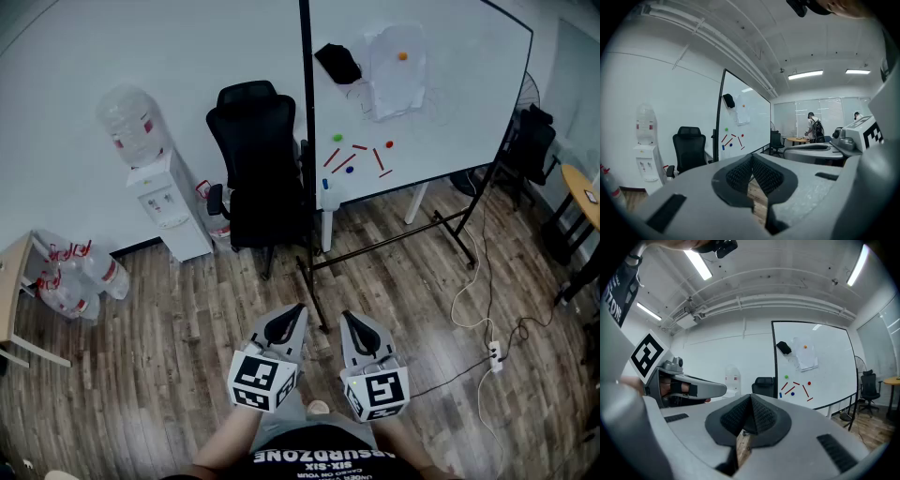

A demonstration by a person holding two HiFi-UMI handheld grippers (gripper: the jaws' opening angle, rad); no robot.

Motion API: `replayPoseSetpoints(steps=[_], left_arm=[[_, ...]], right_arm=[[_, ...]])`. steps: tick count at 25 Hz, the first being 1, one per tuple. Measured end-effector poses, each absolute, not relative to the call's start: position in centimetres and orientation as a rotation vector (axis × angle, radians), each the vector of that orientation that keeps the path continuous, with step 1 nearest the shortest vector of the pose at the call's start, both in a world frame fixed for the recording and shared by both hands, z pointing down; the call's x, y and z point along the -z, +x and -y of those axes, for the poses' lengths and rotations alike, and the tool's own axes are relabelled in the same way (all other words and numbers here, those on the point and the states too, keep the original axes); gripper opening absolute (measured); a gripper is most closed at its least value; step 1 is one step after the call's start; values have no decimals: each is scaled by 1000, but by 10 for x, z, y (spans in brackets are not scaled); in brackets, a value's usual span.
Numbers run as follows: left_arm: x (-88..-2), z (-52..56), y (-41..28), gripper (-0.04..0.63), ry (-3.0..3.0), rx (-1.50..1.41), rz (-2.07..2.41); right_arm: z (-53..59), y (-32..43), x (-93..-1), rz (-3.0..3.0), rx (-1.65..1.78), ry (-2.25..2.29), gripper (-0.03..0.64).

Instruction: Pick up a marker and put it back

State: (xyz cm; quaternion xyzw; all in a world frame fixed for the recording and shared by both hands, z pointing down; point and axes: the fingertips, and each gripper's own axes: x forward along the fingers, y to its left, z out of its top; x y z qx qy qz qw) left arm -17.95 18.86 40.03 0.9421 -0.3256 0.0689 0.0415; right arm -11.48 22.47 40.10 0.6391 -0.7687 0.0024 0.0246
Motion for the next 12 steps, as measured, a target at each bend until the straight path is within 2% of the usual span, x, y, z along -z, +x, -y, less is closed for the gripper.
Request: replayPoseSetpoints(steps=[12], left_arm=[[-400, -178, -164, 9, 2883, -224, 982]], right_arm=[[-217, -108, -403, 2367, 11, 1965, -3]])
